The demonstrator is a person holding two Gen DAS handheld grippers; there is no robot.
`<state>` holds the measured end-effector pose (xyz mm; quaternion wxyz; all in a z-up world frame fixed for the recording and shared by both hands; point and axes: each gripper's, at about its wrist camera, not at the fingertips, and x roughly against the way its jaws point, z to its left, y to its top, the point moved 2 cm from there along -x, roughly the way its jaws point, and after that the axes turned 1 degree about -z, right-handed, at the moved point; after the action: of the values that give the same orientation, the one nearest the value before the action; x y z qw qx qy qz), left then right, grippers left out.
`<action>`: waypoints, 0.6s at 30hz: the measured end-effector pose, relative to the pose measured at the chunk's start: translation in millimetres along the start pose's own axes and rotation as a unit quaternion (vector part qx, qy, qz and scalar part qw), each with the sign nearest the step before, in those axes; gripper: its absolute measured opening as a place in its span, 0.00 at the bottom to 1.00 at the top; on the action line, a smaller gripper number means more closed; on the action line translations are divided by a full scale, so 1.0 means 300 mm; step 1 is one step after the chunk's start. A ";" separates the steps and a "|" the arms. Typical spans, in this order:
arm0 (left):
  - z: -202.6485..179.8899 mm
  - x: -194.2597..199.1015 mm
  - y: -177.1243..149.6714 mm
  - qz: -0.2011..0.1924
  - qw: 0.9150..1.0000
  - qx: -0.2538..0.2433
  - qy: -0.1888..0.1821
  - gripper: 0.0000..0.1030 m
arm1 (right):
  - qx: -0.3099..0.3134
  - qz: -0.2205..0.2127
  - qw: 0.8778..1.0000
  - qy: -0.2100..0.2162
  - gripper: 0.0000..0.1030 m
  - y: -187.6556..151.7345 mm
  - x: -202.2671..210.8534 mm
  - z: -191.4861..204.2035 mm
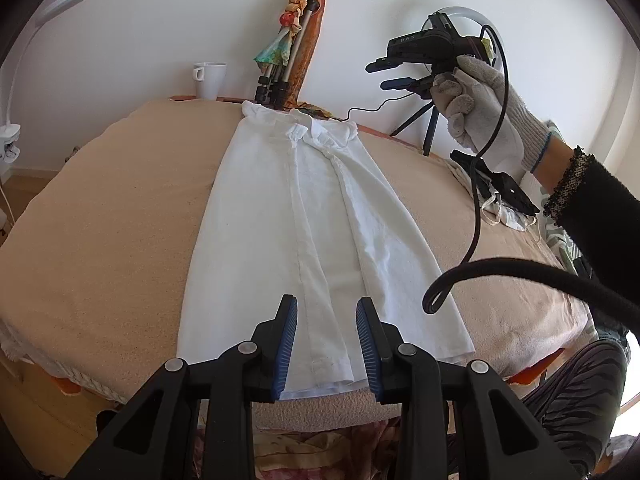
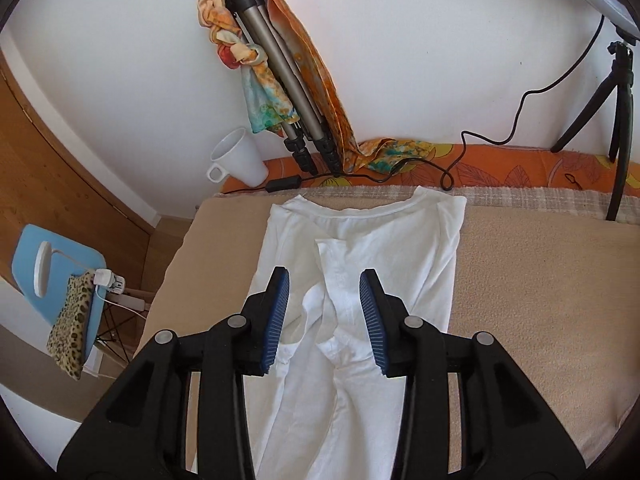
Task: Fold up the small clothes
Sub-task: 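Open the right tool and lift it off the folded shirt, then move the right tool to the shirt hem and grasp it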
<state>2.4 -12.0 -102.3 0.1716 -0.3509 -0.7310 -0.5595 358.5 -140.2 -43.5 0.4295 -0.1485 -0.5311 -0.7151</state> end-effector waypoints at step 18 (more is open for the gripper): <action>-0.083 -0.075 -0.008 0.080 0.992 -0.027 -0.090 0.30 | -0.058 0.034 0.998 0.017 0.38 -0.710 0.556 -0.144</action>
<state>12.8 -42.8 -110.6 0.1401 -0.4618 -0.6974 -0.5298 106.7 -240.4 -83.5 0.4533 -0.1791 -0.4755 -0.7323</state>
